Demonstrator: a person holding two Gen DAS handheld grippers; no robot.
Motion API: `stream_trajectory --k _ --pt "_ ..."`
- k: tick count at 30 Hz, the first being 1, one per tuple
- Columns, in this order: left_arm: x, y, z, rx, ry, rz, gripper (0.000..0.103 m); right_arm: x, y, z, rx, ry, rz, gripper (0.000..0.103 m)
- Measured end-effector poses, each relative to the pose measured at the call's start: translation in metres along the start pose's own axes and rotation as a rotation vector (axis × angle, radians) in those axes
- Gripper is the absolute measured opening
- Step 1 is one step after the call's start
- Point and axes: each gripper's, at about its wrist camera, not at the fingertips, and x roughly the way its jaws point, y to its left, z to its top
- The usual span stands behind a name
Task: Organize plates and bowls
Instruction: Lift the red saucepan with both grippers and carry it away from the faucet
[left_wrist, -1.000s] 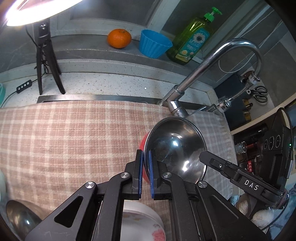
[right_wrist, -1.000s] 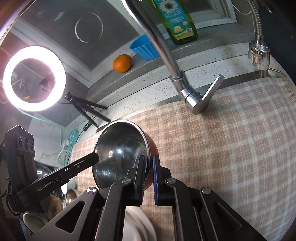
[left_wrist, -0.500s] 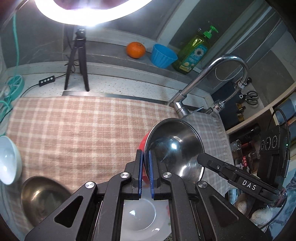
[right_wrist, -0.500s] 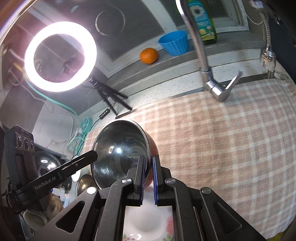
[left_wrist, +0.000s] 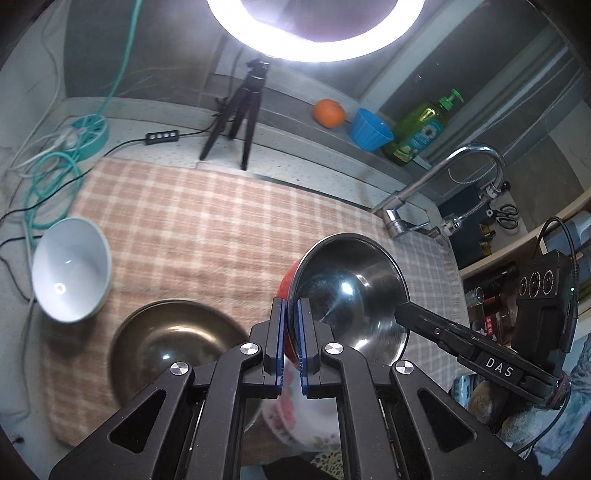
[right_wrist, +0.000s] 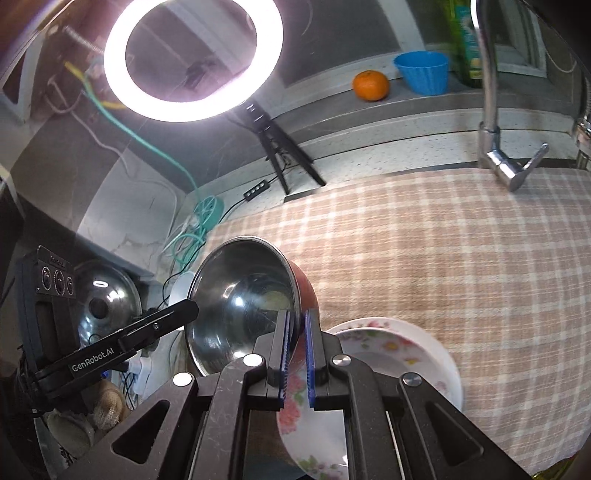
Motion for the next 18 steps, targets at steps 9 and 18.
stream_trajectory --k 9,18 --pt "-0.015 0.038 -0.014 -0.047 -0.001 0.040 0.005 0.030 0.042 -0.018 -0.056 0.068 0.005 0.007" --pt "-0.015 0.073 -0.033 -0.089 0.030 0.094 0.005 0.066 0.069 -0.038 -0.116 0.146 -0.018 0.007"
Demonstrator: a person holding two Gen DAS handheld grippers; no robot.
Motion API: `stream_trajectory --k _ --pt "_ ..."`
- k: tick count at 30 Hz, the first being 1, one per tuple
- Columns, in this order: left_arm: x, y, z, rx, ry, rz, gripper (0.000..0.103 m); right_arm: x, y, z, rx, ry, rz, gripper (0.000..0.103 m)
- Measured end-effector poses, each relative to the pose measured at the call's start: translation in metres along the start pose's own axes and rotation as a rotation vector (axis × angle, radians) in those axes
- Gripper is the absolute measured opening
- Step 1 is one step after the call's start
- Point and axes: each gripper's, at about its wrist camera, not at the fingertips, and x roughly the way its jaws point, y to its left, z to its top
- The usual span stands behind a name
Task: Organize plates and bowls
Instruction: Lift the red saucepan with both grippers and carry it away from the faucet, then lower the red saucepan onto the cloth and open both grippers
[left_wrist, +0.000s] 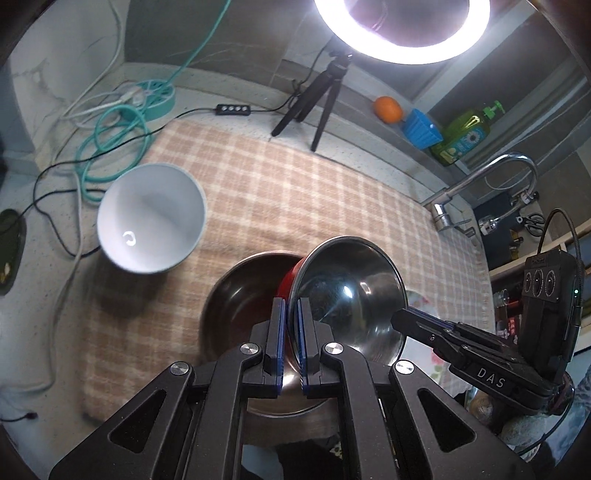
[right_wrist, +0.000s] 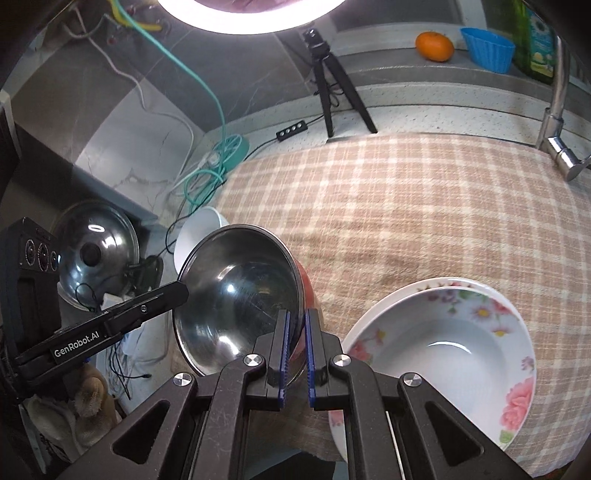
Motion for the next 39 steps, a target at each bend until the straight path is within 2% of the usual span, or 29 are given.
stream_trajectory --k 7,17,29,39 --pt "0.009 0.021 -0.009 -0.028 0.028 0.032 0.005 0.029 0.013 -0.003 -0.052 0.051 -0.036 0.007" --pt "0.025 0.032 -0.015 -0.029 0.069 0.056 0.005 0.053 0.016 -0.008 -0.080 0.096 -0.089 0.007" --pt "0.033 0.034 -0.014 -0.025 0.084 0.079 0.005 0.065 0.018 -0.006 -0.111 0.115 -0.123 0.007" --pt "0.037 0.033 -0.015 -0.017 0.098 0.092 0.005 0.067 0.021 -0.003 -0.130 0.129 -0.136 0.012"
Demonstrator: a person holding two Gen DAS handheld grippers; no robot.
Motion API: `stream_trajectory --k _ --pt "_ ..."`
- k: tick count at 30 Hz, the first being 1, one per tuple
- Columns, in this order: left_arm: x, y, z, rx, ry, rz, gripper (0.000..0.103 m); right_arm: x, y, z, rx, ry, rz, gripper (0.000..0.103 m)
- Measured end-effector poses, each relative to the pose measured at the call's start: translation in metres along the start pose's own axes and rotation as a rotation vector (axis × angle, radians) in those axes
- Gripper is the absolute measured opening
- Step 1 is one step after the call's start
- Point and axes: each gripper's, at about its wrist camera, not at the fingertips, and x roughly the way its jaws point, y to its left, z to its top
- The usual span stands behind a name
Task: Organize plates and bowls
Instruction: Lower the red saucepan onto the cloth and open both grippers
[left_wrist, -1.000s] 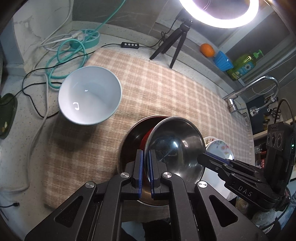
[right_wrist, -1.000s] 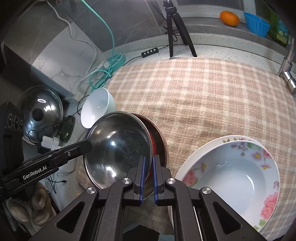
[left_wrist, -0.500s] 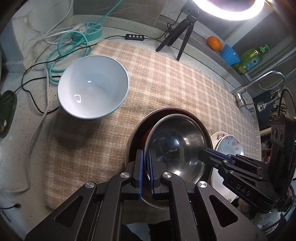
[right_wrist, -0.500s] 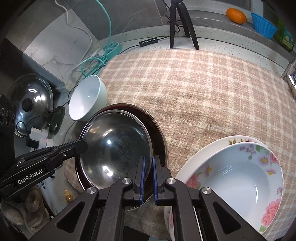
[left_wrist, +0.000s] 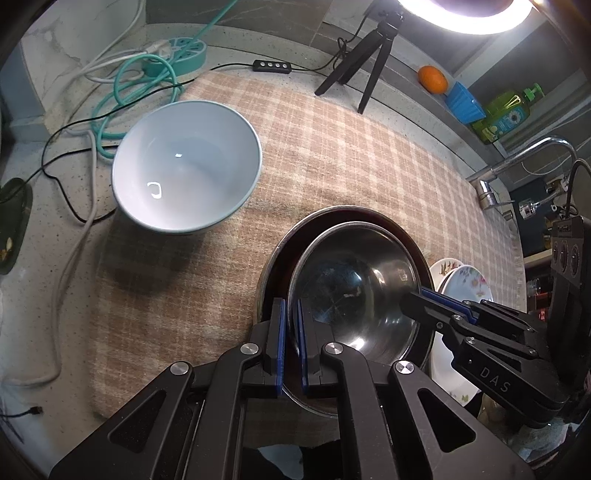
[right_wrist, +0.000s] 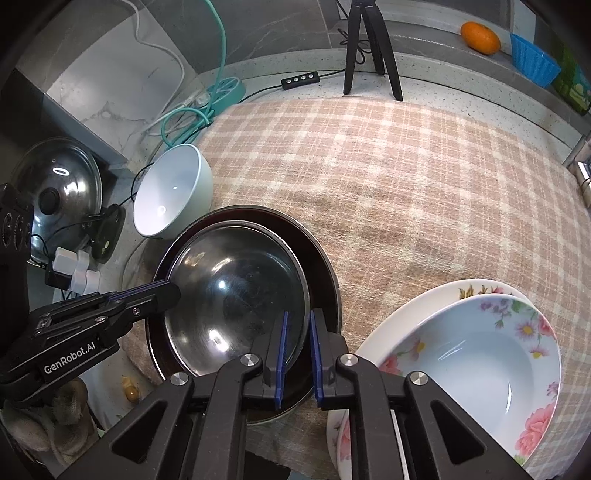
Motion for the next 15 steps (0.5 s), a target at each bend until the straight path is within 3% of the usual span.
stream_trajectory --k 15 --pt "-0.016 0.003 0.004 -0.002 -0.017 -0.040 0.005 -0.011 0.005 0.002 -0.002 -0.004 0.012 0.025"
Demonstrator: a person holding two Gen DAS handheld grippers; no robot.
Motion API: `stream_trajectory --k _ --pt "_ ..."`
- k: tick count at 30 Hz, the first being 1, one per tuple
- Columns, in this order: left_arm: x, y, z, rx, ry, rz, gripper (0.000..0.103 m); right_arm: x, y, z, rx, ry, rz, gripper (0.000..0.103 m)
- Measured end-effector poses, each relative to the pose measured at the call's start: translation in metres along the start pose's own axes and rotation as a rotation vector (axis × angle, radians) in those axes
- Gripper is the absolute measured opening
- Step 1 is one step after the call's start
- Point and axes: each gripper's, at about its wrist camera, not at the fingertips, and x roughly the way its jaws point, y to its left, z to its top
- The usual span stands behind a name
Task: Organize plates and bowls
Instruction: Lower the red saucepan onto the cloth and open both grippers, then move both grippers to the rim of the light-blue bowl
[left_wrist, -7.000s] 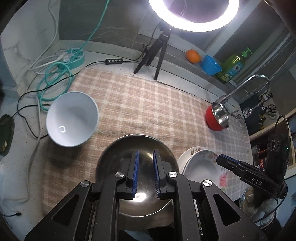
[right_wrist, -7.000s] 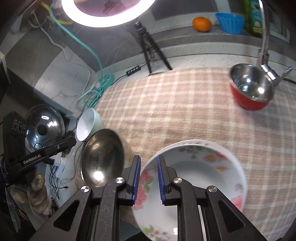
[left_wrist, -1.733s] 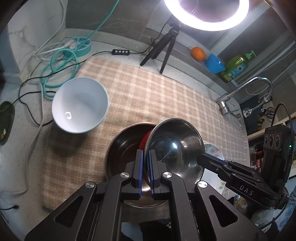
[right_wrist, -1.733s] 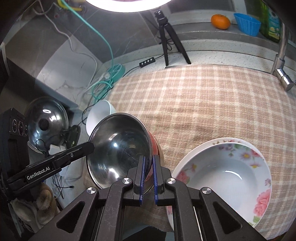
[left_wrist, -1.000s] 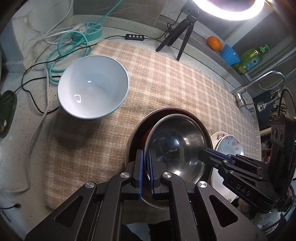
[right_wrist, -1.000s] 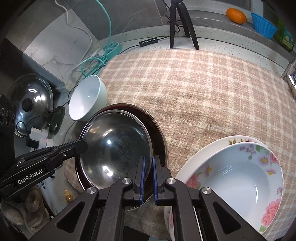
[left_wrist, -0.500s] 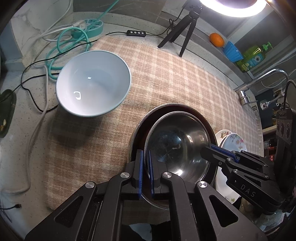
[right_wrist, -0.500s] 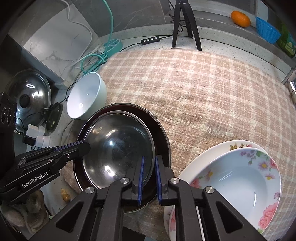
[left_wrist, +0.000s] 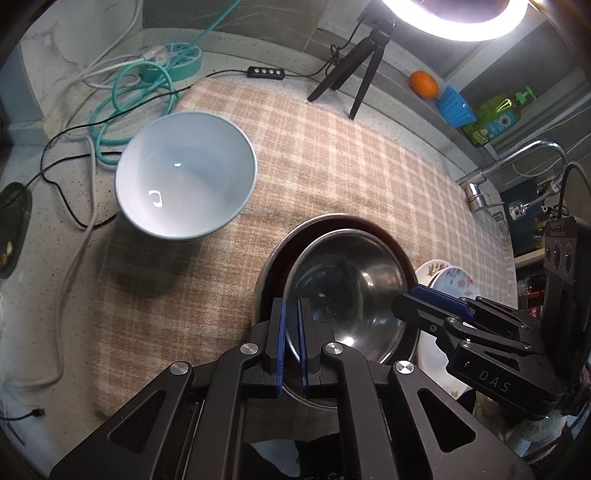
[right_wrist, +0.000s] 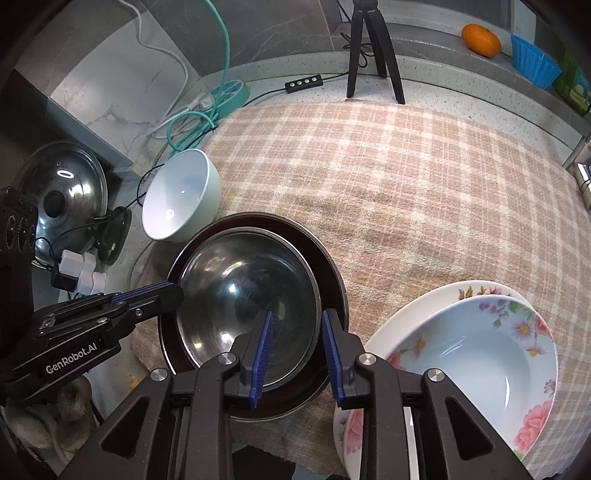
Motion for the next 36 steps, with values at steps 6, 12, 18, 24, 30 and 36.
stream_trajectory --k 6,12,18,24,30,36 --pt "-0.025 0.013 0.004 -0.033 -0.062 -0.017 0.005 -0.021 0.001 0.002 -0.013 -0.051 0.002 0.025" --pt "-0.046 0.040 0.008 -0.094 -0.127 0.013 0.010 -0.037 0.003 0.015 0.001 -0.110 0.055 0.025" --pt "-0.054 0.070 0.017 -0.155 -0.152 0.055 0.013 -0.039 0.016 0.034 -0.016 -0.120 0.104 0.025" --pt "-0.051 0.097 0.029 -0.212 -0.170 0.083 0.013 -0.027 0.036 0.057 -0.028 -0.104 0.145 0.026" --pt "-0.032 0.116 0.043 -0.279 -0.135 0.065 0.013 0.003 0.048 0.080 -0.002 -0.056 0.183 0.026" --pt "-0.017 0.125 0.055 -0.308 -0.109 0.054 0.013 0.037 0.047 0.102 0.052 0.001 0.213 0.026"
